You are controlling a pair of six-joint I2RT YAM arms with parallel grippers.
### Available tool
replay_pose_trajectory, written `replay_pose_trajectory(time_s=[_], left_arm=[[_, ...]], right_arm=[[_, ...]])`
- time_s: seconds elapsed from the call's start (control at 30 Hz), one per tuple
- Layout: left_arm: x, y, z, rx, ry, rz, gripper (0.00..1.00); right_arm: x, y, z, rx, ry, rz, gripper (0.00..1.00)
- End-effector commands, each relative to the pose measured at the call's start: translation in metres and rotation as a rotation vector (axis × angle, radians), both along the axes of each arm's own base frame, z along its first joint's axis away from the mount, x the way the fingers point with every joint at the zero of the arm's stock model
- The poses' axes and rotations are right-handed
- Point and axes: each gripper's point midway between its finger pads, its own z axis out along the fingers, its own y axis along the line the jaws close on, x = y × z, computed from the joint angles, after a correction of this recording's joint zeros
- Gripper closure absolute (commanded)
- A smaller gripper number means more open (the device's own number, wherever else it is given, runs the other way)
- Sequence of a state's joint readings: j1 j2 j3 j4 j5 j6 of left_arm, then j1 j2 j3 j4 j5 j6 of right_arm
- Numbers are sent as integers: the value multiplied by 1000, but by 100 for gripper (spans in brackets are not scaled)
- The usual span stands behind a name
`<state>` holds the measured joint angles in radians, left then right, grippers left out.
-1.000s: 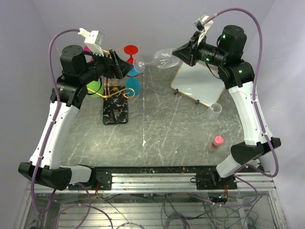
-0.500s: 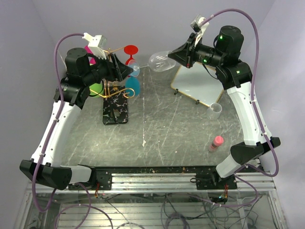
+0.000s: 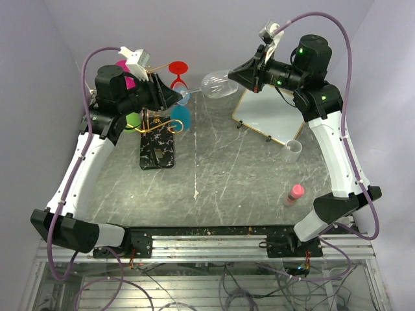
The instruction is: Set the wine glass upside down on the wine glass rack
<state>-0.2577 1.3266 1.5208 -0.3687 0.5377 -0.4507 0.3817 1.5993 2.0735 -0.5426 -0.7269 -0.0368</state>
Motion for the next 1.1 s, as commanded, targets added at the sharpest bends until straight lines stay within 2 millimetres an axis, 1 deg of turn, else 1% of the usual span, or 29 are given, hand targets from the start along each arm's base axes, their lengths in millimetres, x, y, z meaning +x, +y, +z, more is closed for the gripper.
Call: replay_pose_trajectory(time_s=[0.0, 0.33, 0.5, 0.6, 0.63, 0.67, 0.77, 0.8, 0.9, 0.97, 1.0, 1.07], left_arm=[[-3, -5, 8, -38, -19, -39, 51], [-1, -11, 6, -66, 11, -72, 60], [-1, -11, 5, -68, 14, -71, 71], [-1, -9, 6, -63, 12, -55, 84], [-1, -8, 7, -61, 9, -49, 90], [-1, -7, 7, -59, 8, -41, 93], [-2, -3, 9, -53, 2, -18, 93], [-3, -1, 12, -51, -6, -7, 93], [-4, 6, 17, -37, -30, 25, 93], [-2, 12, 20, -31, -42, 50, 93], [-1, 16, 21, -28, -44, 65, 93], [1, 24, 24, -25, -48, 95, 93]], right_arm=[[-12, 1, 21, 38, -60, 27, 100], [-14, 3, 21, 41, -59, 42, 100], [-11, 2, 18, 35, -59, 31, 100], [-8, 1, 16, 27, -62, 16, 100], [-7, 0, 14, 23, -61, 12, 100], [-6, 0, 14, 20, -65, 7, 100], [-3, -2, 10, 7, -70, -9, 100], [-3, -2, 8, 1, -73, -10, 95], [-5, -5, 5, -17, -85, -11, 74], [-7, -6, 2, -31, -91, -9, 65], [-9, -7, 1, -35, -92, -6, 57], [-15, -8, 0, -44, -99, 6, 47]])
